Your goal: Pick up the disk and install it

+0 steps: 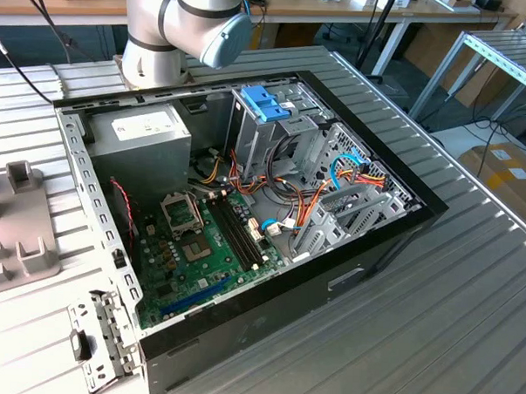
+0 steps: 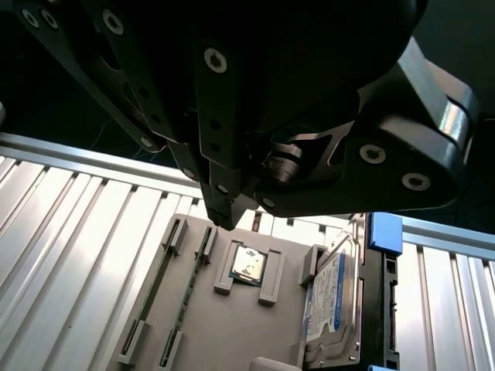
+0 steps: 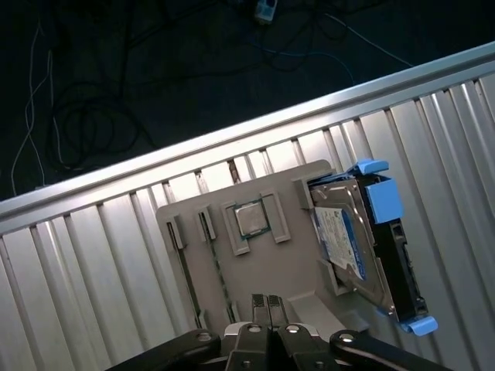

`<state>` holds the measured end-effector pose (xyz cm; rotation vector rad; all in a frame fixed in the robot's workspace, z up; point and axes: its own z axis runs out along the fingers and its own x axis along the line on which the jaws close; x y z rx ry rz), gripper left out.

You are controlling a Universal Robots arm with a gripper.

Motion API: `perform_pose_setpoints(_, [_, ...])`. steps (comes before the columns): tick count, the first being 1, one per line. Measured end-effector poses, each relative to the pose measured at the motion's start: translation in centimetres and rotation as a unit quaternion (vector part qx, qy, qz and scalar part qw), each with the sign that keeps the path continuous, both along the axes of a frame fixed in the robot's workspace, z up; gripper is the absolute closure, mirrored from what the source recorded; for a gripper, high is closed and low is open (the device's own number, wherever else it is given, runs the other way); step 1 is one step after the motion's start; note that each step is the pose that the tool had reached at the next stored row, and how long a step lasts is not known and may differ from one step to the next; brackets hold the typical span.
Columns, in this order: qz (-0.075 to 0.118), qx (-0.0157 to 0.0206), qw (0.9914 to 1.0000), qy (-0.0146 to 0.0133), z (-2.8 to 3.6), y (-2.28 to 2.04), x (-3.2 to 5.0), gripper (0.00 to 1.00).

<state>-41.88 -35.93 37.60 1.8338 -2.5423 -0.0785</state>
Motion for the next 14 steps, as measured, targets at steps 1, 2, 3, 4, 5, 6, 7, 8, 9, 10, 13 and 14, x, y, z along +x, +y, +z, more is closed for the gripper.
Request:
perform_pose_setpoints(1, [0.003, 0.0000, 1.00000, 0.0000, 0.00, 0.00, 0.00, 0.89])
perform_pose_setpoints(2, [0.005, 0.0000, 0.99999, 0.0000, 0.00, 0.00, 0.00, 0.89])
perform_pose_setpoints(3, [0.007, 0.0000, 0.99998, 0.0000, 0.00, 0.00, 0.00, 0.89])
perform_pose_setpoints(4, [0.009, 0.0000, 0.99996, 0.0000, 0.00, 0.00, 0.00, 0.89])
perform_pose_setpoints(5, [0.014, 0.0000, 0.99991, 0.0000, 0.00, -0.01, 0.00, 0.89])
perform_pose_setpoints(6, [0.017, 0.0000, 0.99985, 0.0000, 0.00, 0.00, 0.01, 0.89])
perform_pose_setpoints(7, [0.020, 0.0000, 0.99980, 0.0000, 0.00, -0.01, 0.00, 0.89])
perform_pose_setpoints(8, [0.023, 0.0000, 0.99974, 0.0000, 0.00, -0.01, 0.00, 0.89])
perform_pose_setpoints(9, [0.026, 0.0000, 0.99967, 0.0000, 0.00, -0.01, 0.01, 0.89])
perform_pose_setpoints(10, [0.030, 0.0000, 0.99955, 0.0000, 0.00, -0.01, 0.01, 0.89])
perform_pose_setpoints(13, [0.045, 0.0000, 0.99898, 0.0000, -0.01, 0.00, 0.00, 0.89])
perform_pose_setpoints(14, [0.050, 0.0000, 0.99876, 0.0000, -0.01, -0.01, 0.01, 0.89])
